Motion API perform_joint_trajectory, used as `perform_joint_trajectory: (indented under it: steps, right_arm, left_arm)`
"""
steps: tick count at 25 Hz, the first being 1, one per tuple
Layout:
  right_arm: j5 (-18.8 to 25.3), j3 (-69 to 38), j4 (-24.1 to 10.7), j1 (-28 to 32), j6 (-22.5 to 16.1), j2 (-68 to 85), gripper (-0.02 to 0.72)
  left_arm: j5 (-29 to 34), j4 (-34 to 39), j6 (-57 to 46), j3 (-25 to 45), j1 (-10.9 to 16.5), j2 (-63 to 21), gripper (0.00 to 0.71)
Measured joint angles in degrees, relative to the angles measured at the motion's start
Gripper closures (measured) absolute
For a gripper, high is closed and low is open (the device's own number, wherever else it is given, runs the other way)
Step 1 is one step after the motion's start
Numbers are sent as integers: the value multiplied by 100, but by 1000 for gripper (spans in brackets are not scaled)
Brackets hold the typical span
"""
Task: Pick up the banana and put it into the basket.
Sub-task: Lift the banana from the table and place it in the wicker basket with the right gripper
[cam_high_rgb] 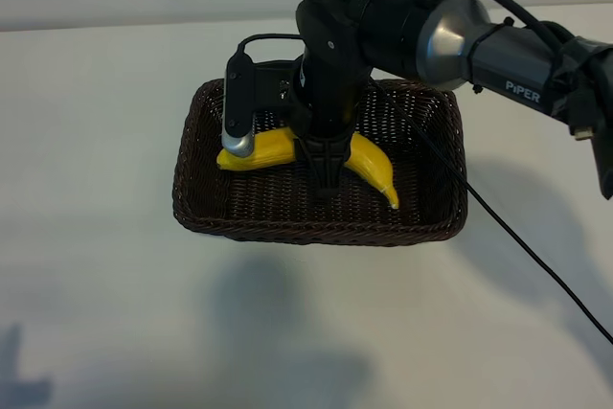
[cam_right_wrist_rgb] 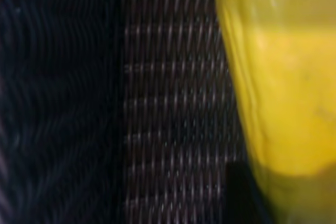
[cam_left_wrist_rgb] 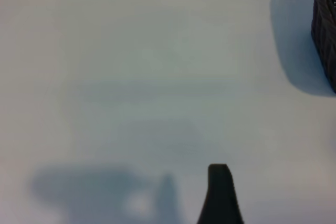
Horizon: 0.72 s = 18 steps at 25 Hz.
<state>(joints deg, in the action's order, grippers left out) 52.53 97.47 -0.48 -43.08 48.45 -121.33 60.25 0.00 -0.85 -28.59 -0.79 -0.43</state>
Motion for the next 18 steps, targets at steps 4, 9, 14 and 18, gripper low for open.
perform_joint_trajectory:
  steps: [4,9,14,18]
  right_arm:
    - [-80,0,-8,0,-79,-17,282]
    - [-124,0,-21,0,-103,-17,275]
    - [-124,0,-21,0,-184,-17,164]
    - [-70,0,-21,0,-281,-17,134]
  left_arm:
    - [0,0,7,0,0,0,152]
    - [0,0,7,0,0,0,152]
    - [0,0,7,0,0,0,152]
    - [0,0,7,0,0,0,152]
